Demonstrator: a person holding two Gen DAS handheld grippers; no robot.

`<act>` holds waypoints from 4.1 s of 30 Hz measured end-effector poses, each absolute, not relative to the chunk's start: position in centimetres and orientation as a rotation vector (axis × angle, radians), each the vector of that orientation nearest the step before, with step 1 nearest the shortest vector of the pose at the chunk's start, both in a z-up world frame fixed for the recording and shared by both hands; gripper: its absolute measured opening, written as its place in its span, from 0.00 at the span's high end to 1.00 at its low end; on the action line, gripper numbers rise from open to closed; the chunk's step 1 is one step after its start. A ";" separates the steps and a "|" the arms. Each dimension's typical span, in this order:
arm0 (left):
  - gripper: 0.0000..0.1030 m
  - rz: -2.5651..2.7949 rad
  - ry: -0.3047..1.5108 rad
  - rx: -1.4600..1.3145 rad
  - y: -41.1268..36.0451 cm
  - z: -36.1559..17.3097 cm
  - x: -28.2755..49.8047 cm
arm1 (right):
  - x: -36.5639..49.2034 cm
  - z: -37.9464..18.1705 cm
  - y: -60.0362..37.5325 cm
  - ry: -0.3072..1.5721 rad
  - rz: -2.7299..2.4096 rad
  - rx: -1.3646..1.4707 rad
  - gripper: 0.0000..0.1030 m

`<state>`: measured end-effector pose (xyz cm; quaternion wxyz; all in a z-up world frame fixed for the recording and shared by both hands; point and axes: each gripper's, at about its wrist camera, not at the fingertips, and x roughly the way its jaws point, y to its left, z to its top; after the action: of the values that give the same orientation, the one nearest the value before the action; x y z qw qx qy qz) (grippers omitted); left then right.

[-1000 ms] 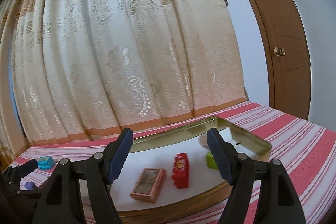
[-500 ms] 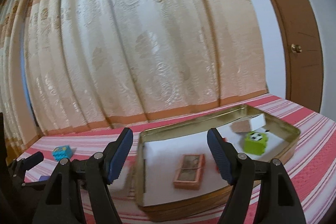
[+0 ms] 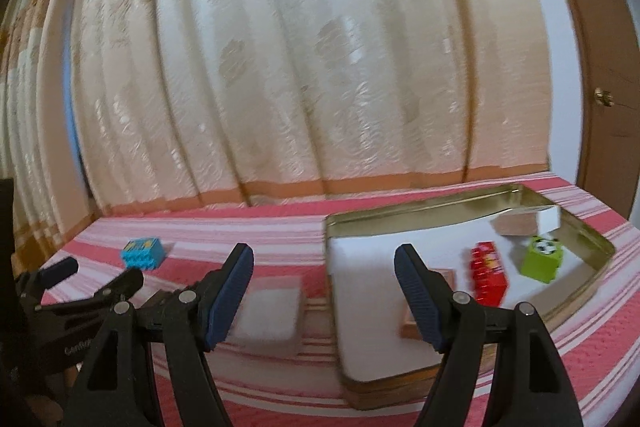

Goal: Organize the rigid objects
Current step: 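Move both open grippers from the tin toward the remaining loose objects, then lower the right gripper onto the black comb and close on it, then grasp the dark brown stick upright with the left gripper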

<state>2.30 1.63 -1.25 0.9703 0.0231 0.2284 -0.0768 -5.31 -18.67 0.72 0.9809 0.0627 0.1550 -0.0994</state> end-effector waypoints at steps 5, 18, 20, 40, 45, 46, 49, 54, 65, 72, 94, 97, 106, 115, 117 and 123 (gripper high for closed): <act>0.00 -0.106 0.481 0.015 3.7 -1.4 3.3 | -3.0 -0.2 -17.0 0.417 -0.131 0.125 0.27; 0.00 -0.057 0.470 0.043 4.0 -1.4 3.6 | 1.1 -2.4 -16.0 0.627 -0.074 0.147 0.37; 0.00 -0.052 0.472 0.040 4.1 -1.3 3.6 | 1.4 -2.5 -15.5 0.641 -0.075 0.121 0.38; 0.00 -0.047 0.465 -0.039 5.8 -0.5 3.5 | 2.9 -2.8 -13.0 0.684 -0.054 0.090 0.38; 0.00 -0.046 0.467 -0.054 6.1 -0.4 3.4 | 1.3 -2.9 -14.8 0.651 -0.024 0.230 0.39; 0.00 -0.043 0.470 -0.056 6.2 -0.4 3.4 | 0.5 -2.8 -15.2 0.637 -0.030 0.247 0.39; 0.01 -0.038 0.486 -0.064 6.4 -0.4 3.5 | -0.9 -2.6 -14.7 0.625 -0.066 0.219 0.41; 0.00 -0.041 0.489 -0.083 6.7 -0.4 3.4 | -0.9 -3.2 -14.5 0.676 -0.135 0.221 0.44; 0.00 -0.031 0.496 -0.098 7.3 -0.4 3.5 | 4.5 -4.4 -14.2 0.781 -0.154 0.196 0.42; 0.00 -0.021 0.498 -0.099 7.6 -0.2 3.6 | 3.5 -4.8 -16.8 0.735 0.007 0.358 0.42; 0.01 0.009 0.495 -0.117 9.0 -0.4 4.2 | 7.1 -4.6 -11.8 0.773 0.088 0.256 0.72; 0.02 -0.097 0.464 -0.115 8.1 0.0 3.6 | 5.4 -3.7 -12.2 0.711 0.131 0.256 0.72; 0.14 -0.425 0.506 0.128 0.8 -1.1 3.0 | -1.1 0.1 -15.6 0.460 0.037 0.185 0.72; 0.39 -0.457 0.736 0.092 -0.7 -4.0 7.0 | -1.3 0.1 -16.9 0.460 0.014 0.193 0.72; 0.46 -0.442 0.779 0.055 0.1 -4.5 7.6 | -1.4 0.1 -16.9 0.464 0.014 0.193 0.72; 0.63 -0.489 0.804 0.109 -0.7 -5.1 6.2 | -1.3 -0.2 -17.2 0.473 0.006 0.209 0.72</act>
<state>6.21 -0.69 -5.11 0.8898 0.0527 0.3873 -0.2355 -1.35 -17.20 -0.21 0.9668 0.1034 0.2339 0.0028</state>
